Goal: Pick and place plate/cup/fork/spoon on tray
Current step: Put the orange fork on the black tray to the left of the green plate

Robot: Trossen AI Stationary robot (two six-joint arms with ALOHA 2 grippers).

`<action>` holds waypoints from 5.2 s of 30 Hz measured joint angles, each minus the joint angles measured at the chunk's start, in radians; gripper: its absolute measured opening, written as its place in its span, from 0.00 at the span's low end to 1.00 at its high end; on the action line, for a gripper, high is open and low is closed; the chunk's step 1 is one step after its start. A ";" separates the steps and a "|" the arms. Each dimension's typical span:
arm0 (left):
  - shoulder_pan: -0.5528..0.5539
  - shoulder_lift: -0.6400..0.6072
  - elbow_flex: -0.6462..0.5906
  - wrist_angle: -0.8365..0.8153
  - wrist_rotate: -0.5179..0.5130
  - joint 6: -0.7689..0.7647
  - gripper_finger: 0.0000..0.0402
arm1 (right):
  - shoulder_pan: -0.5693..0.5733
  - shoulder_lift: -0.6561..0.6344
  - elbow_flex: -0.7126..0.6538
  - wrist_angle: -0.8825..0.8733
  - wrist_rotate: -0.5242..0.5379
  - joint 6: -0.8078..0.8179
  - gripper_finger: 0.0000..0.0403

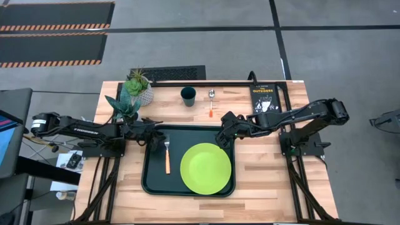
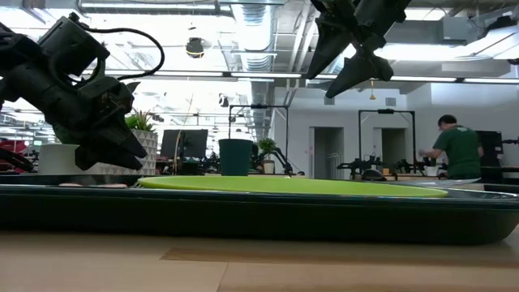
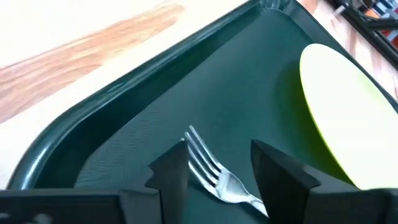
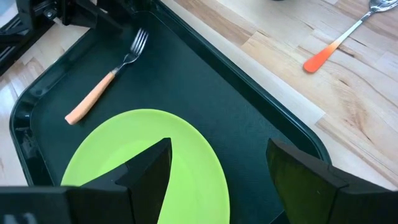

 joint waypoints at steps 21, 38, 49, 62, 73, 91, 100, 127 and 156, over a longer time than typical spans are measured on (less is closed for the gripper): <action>0.000 0.000 0.000 -0.023 -0.020 -0.072 0.47 | 0.000 0.000 0.000 0.000 -0.006 -0.001 0.71; 0.000 0.000 0.076 -0.038 0.000 -0.063 0.47 | 0.000 0.000 0.000 0.000 -0.007 -0.003 0.71; 0.000 -0.001 0.155 -0.052 0.000 -0.042 0.47 | 0.000 0.000 0.000 -0.001 -0.023 -0.006 0.71; 0.000 0.000 0.299 -0.056 0.004 -0.015 0.47 | 0.000 0.000 0.000 -0.001 -0.025 -0.008 0.71; 0.000 0.025 0.510 -0.344 -0.141 0.022 0.47 | 0.000 0.000 0.000 -0.001 -0.024 -0.008 0.71; -0.027 0.255 0.523 -0.790 -0.197 -0.284 0.47 | 0.002 0.000 0.000 -0.010 -0.023 -0.012 0.71; -0.094 0.322 0.496 -0.713 -0.236 -0.370 0.47 | 0.003 0.000 0.000 -0.016 -0.023 -0.012 0.71; -0.244 0.370 0.497 -0.470 -0.156 -0.454 0.27 | 0.002 0.000 0.000 -0.038 -0.023 -0.019 0.71; -0.457 0.515 0.497 -0.497 -0.165 -0.857 0.00 | 0.002 0.000 0.000 -0.038 -0.023 -0.065 0.71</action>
